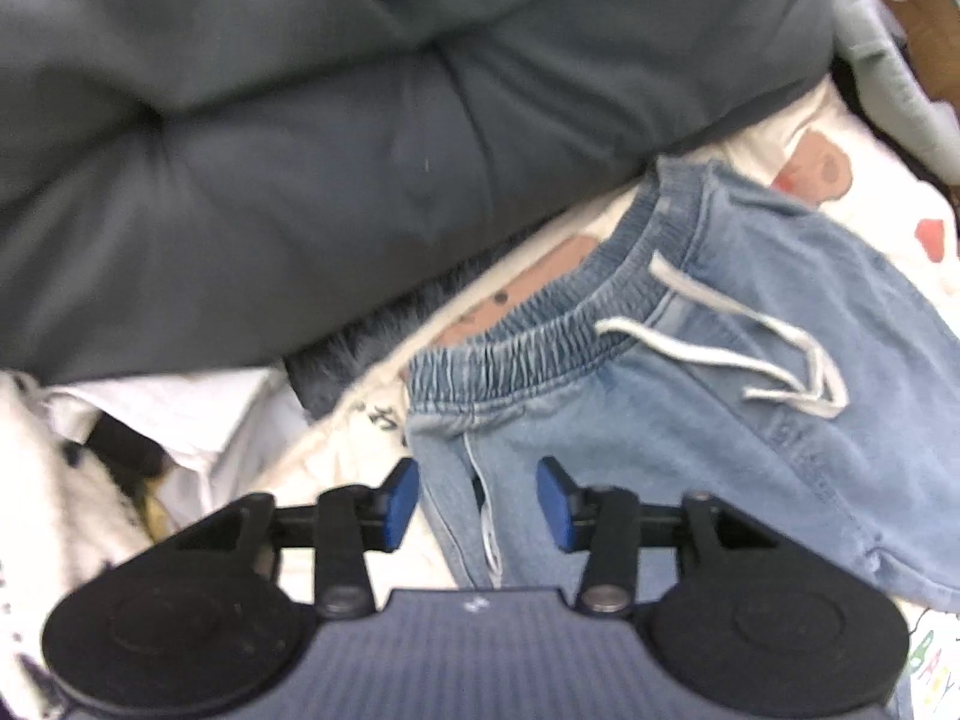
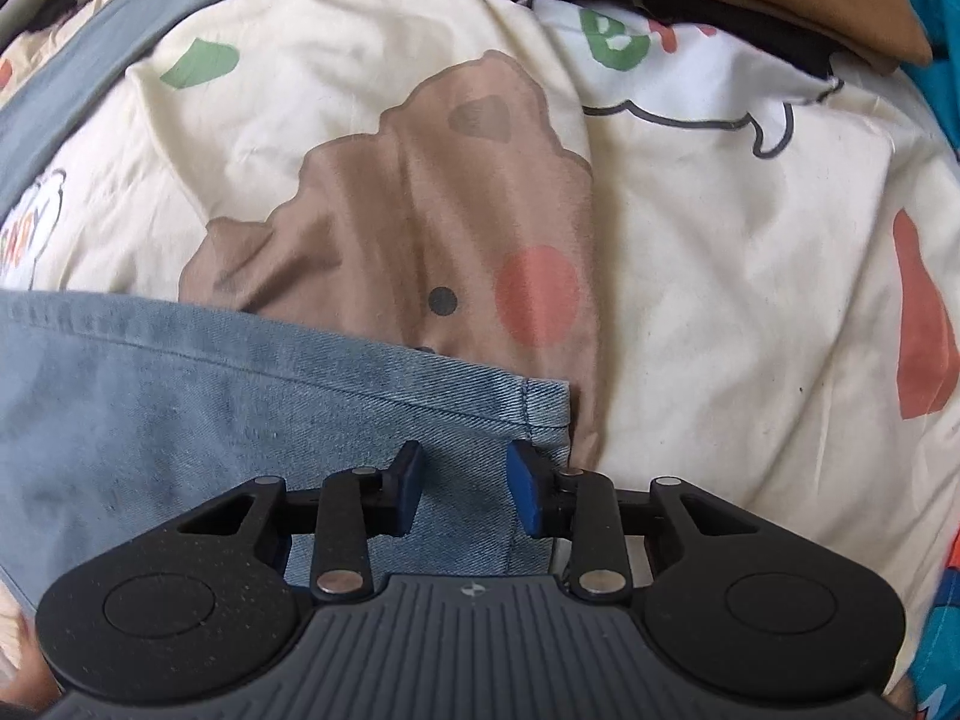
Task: Fold clothes
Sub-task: 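Move the open right gripper along the folded leg to its hem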
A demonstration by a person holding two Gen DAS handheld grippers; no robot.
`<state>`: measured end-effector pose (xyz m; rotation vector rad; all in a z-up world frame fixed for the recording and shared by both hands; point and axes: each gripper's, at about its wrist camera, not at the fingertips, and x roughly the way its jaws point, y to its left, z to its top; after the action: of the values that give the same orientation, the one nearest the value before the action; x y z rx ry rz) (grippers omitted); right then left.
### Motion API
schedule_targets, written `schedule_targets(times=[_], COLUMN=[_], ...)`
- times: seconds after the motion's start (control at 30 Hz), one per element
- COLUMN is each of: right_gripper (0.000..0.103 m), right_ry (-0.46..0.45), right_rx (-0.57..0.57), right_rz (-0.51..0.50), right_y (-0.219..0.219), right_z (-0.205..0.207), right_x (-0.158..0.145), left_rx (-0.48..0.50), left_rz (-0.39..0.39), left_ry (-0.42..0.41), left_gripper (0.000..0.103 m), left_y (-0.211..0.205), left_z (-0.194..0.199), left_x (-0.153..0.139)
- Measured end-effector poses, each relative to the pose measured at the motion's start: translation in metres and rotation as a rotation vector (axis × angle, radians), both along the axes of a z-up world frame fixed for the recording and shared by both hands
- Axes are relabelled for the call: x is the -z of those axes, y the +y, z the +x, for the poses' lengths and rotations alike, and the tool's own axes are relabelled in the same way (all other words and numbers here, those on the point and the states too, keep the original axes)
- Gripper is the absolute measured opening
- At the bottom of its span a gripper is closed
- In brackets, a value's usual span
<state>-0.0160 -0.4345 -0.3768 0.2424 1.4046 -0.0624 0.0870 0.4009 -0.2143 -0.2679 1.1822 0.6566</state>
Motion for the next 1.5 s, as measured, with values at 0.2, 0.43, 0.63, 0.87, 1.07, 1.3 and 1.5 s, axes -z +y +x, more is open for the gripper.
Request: schedule_targets(times=[0.2, 0.43, 0.63, 0.87, 1.07, 1.3, 1.5], right_gripper=[0.037, 0.037, 0.038, 0.04, 0.052, 0.054, 0.055], right_ry=[0.037, -0.012, -0.107, -0.198, -0.271, -0.284, -0.301], right_rx=[0.006, 0.045, 0.068, 0.127, 0.13, 0.09, 0.098], right_rz=[0.045, 0.087, 0.111, 0.123, 0.148, 0.164, 0.158], right_y=[-0.005, -0.014, -0.015, -0.009, 0.009, 0.041, 0.056], right_z=[0.002, -0.003, 0.008, 0.027, 0.063, 0.126, 0.173], right_x=[-0.001, -0.029, -0.06, -0.075, -0.073, -0.058, -0.071], left_rx=[0.013, 0.075, 0.177, 0.241, 0.332, 0.426, 0.424], left_rz=[0.004, -0.022, -0.048, -0.085, -0.076, -0.049, -0.083], left_ry=[-0.026, -0.059, -0.051, -0.125, -0.182, -0.226, -0.213], left_gripper=[0.058, 0.061, 0.061, 0.063, 0.069, 0.064, 0.064], left_y=[-0.021, -0.043, -0.061, -0.069, -0.082, -0.1, -0.102], left_z=[0.006, 0.032, 0.063, 0.092, 0.122, 0.153, 0.169], left_x=[-0.035, -0.033, -0.015, 0.004, 0.032, 0.072, 0.082])
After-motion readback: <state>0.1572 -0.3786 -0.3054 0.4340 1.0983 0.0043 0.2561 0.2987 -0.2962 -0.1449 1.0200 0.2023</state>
